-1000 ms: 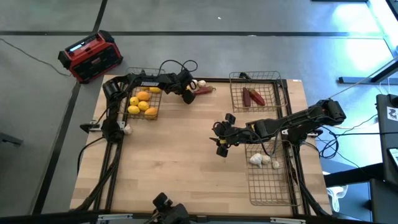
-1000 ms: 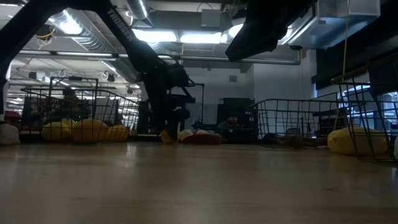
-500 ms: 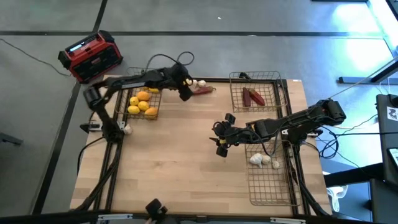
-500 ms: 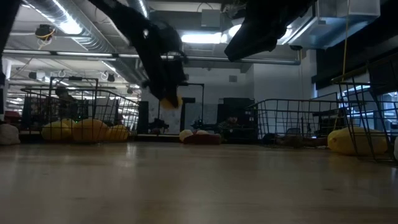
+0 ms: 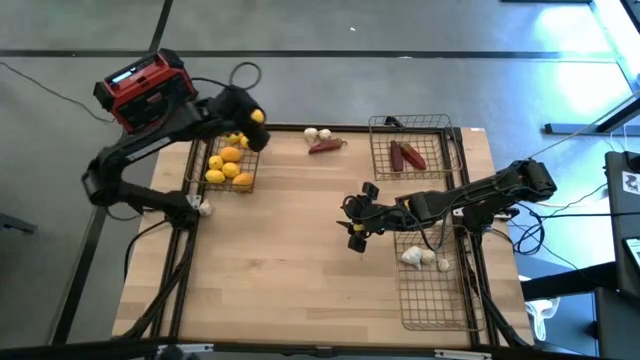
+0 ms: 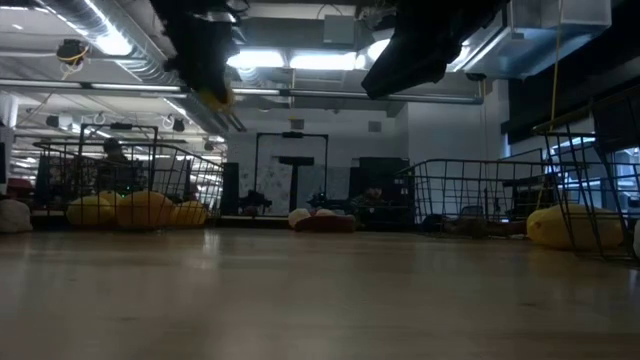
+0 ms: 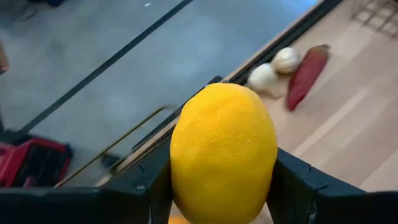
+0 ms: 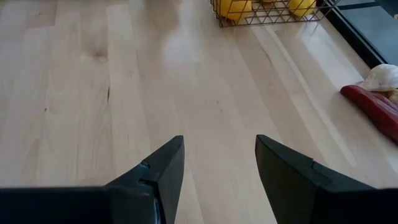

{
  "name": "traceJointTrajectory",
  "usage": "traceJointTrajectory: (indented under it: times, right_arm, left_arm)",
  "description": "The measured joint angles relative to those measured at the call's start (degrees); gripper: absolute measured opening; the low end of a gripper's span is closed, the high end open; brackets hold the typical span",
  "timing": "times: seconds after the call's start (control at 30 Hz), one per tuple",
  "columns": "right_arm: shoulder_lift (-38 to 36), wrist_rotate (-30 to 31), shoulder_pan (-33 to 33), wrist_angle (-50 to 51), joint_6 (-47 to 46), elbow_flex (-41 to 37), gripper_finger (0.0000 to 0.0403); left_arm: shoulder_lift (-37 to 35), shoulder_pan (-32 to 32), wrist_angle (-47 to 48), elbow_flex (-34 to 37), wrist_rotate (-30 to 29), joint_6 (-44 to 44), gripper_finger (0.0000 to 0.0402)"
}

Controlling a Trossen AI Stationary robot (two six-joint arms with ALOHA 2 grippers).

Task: Sort produce into baskets
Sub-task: Put the yellow lemon into the top left wire basket

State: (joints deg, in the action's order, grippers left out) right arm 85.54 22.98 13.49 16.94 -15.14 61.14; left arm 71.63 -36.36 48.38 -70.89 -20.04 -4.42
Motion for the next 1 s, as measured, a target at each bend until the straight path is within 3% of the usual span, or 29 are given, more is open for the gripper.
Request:
traceJointTrajectory:
  times: [0.4, 1.0]
  right_arm:
    - [0.0, -0.51, 0.01, -0.04, -1.2, 0.0, 0.0193]
    - [0.0, -0.53, -0.01, -0.21, -1.27, 0.0, 0.0193]
  left_arm:
    - [-8.16, -6.02, 4.57, 6.65, -0.22, -2.9, 0.0193]
    - [-2.29, -13.46, -11.38, 24.57, 0.06, -2.03, 0.0193]
